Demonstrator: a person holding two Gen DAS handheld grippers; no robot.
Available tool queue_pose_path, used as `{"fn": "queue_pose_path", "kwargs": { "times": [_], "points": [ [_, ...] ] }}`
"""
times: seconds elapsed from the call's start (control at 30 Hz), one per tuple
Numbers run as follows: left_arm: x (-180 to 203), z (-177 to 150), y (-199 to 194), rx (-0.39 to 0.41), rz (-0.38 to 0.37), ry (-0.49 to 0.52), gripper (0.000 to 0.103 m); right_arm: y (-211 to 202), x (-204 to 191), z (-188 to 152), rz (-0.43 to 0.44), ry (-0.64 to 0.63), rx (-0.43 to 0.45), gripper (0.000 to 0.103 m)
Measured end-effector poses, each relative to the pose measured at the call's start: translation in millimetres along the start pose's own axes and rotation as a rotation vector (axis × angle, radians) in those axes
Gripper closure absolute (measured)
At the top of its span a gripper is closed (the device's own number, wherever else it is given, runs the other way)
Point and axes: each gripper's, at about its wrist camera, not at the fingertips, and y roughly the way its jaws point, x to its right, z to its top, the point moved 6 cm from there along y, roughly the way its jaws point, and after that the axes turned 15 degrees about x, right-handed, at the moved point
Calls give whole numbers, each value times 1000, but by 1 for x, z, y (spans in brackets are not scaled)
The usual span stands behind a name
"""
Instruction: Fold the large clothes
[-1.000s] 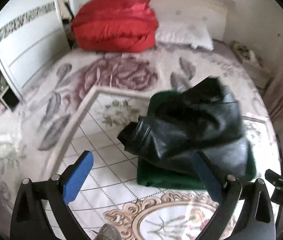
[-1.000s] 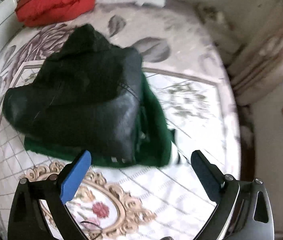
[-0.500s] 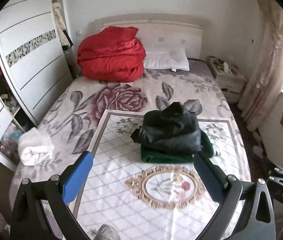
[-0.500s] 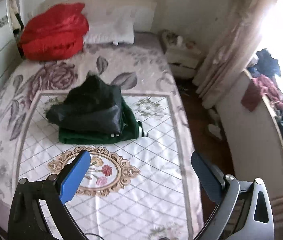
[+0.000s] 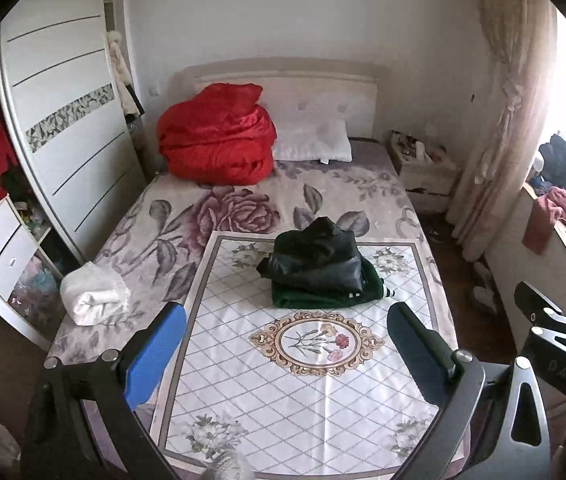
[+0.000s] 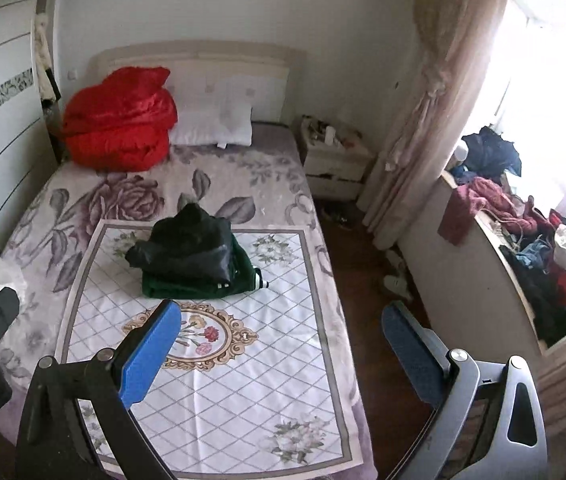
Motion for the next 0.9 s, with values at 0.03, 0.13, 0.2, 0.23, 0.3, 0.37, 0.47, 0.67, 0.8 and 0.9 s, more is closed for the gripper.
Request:
{"fn": "queue_pose_path", "kwargs": {
  "times": [0.03,0.13,0.2,0.23,0.3,0.37,0.47,0.67,0.8,0.9],
  "points": [
    [0,3,-7,6,-1,4,0,-9,3,2,0,5,3,1],
    [-2,8,-23,12,13,5,0,-35,9,8,6,18,20,1],
    [-3,11,-32,13,16,0,0,-48,11,11,9,18,33,1],
    [-3,12,-37,18,19,3,0,-53,12,13,13,22,39,1],
    [-3,15,-44,25,21,8,0,-64,14,18,18,21,50,1],
    [-4,16,-50,33,25,8,0,-75,17,23,19,23,68,1],
    [-3,18,-57,40,25,-1,0,-87,19,30,23,21,81,1],
    [-1,22,-67,58,30,-8,0,-99,22,39,32,15,101,1],
    [-1,24,-68,63,40,-6,0,-102,23,38,37,17,99,1],
    [0,24,-69,72,44,-9,0,-102,22,41,44,14,103,1]
  ]
}}
